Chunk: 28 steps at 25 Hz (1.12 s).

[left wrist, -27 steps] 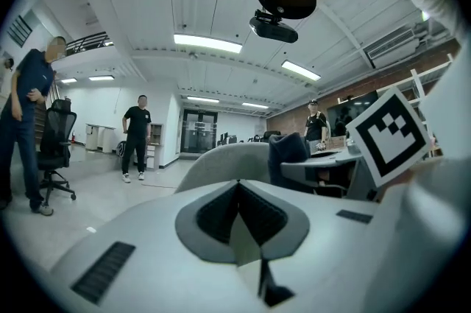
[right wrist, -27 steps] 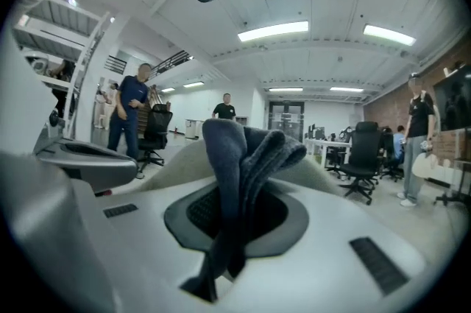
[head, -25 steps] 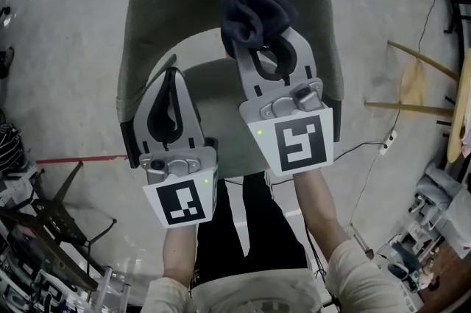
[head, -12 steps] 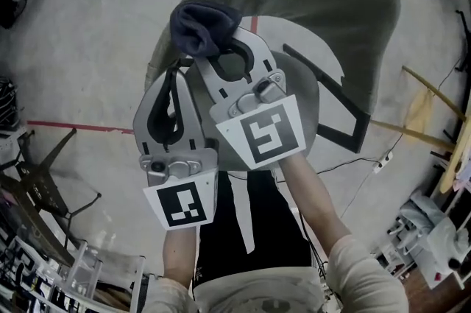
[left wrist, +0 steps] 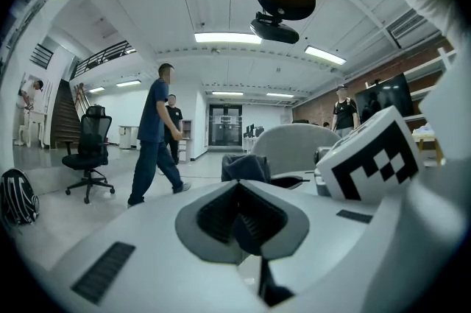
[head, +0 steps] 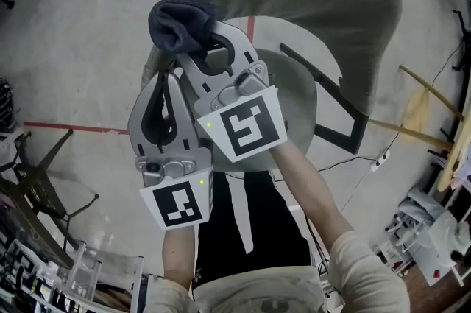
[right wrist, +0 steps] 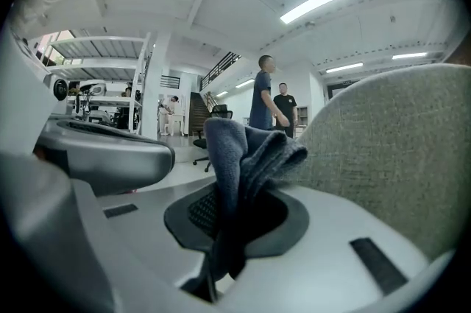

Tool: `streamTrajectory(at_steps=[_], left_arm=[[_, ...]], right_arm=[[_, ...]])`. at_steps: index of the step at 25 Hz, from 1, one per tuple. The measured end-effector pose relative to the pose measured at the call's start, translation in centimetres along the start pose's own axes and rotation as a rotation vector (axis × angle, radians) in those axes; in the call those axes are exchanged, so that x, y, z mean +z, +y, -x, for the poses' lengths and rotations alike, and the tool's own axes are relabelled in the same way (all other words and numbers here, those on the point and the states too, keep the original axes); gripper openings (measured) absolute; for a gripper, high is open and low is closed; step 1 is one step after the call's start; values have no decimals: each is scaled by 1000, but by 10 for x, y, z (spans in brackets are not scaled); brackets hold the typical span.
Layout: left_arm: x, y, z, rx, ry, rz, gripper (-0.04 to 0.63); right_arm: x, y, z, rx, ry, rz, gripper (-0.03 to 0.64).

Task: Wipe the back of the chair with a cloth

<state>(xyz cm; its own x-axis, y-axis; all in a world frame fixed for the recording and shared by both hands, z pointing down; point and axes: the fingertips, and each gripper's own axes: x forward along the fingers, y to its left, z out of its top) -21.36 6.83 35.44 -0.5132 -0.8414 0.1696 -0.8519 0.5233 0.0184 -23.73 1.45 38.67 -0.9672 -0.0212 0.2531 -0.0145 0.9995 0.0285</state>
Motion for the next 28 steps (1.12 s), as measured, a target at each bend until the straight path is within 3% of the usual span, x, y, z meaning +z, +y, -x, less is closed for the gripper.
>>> streamTrajectory(at_steps=[12,23,28], left_arm=[[0,-15,-7,-24,2,-28,15],[2,-47,-23,-90,7,-37,15],[3,-76,-35,-156,5,-43,15]], right_arm=[[-2,-40,14,-108,-14,-1,54],[-14,-148,77,-442,-42,-103,54],[-27,-182,124,-631,-24,-146,54]])
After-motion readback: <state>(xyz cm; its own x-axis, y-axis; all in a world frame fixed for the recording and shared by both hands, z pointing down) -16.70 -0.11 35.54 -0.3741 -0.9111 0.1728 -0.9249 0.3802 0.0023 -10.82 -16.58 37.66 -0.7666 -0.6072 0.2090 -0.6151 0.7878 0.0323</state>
